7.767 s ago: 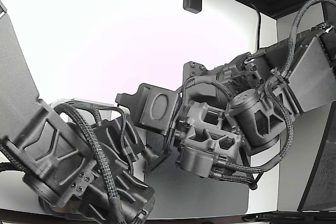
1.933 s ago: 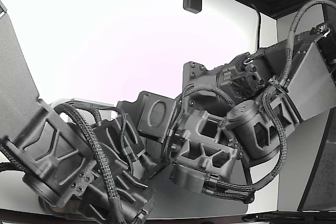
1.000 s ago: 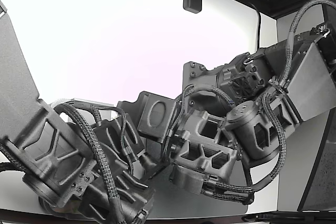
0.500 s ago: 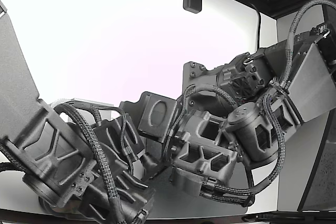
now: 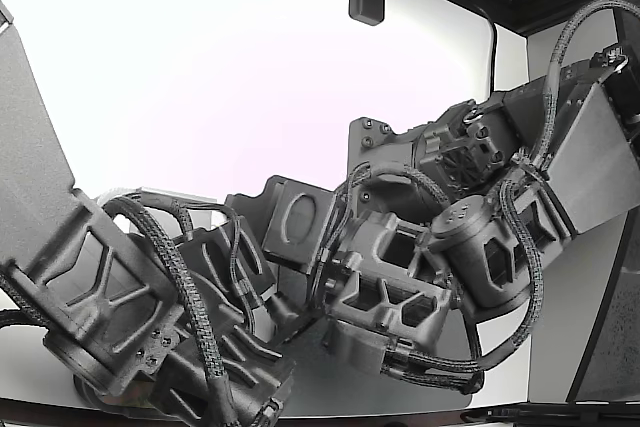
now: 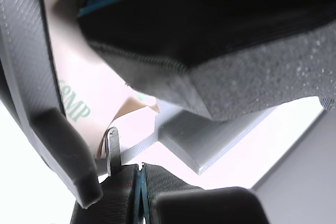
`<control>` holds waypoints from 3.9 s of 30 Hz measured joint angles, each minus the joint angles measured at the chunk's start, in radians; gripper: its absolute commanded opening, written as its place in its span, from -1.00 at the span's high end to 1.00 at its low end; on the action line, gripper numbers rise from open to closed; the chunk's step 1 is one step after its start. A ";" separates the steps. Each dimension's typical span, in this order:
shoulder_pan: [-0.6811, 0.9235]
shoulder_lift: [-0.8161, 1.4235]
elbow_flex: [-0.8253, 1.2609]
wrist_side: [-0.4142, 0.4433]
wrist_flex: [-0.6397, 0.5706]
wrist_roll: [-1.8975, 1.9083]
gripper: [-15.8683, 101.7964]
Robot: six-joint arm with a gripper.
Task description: Peel off protective film from adhesive tape.
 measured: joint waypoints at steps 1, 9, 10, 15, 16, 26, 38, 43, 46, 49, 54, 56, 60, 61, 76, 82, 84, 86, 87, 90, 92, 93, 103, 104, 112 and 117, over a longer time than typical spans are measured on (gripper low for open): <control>0.000 0.000 0.002 0.002 -0.003 -0.002 0.92; 0.000 0.000 0.009 0.009 -0.028 -0.018 0.92; 0.000 0.000 0.009 0.009 -0.032 -0.021 0.92; 0.000 0.000 0.020 0.015 -0.052 -0.035 0.92; 0.000 0.000 0.023 0.017 -0.054 -0.037 0.92; -0.002 0.018 0.043 0.015 -0.054 -0.017 0.92; -0.003 0.026 0.043 0.009 -0.020 0.006 0.92; -0.003 0.038 0.034 -0.002 0.014 -0.003 0.92; -0.003 0.066 0.015 0.000 0.054 -0.011 0.92; -0.003 0.114 0.009 0.003 0.106 -0.015 0.92; -0.006 0.219 0.003 0.003 0.221 0.017 0.75; -0.017 0.270 0.003 -0.009 0.265 0.037 -0.35; -0.061 0.364 -0.018 -0.058 0.341 0.087 -0.76; -0.074 0.374 -0.037 -0.074 0.362 0.112 -0.76; -0.308 0.663 -0.172 -0.356 0.448 0.500 -0.41; -0.376 0.750 -0.176 -0.336 0.426 0.611 -0.97; -0.436 0.773 -0.175 -0.387 0.393 0.709 -0.97; -0.500 0.811 -0.150 -0.462 0.376 0.801 -0.97; -0.534 0.833 -0.126 -0.503 0.359 0.836 -0.97; -0.650 0.916 -0.015 -0.641 0.270 0.896 -0.94; -0.713 0.966 0.057 -0.715 0.221 0.888 -0.97; -0.741 0.992 0.097 -0.744 0.201 0.874 -0.97; -0.854 1.037 0.336 -0.844 0.143 0.888 -0.97; -0.854 1.037 0.336 -0.844 0.143 0.888 -0.97; -0.854 1.037 0.336 -0.830 0.141 0.893 -0.97; -0.854 1.037 0.336 -0.830 0.141 0.893 -0.97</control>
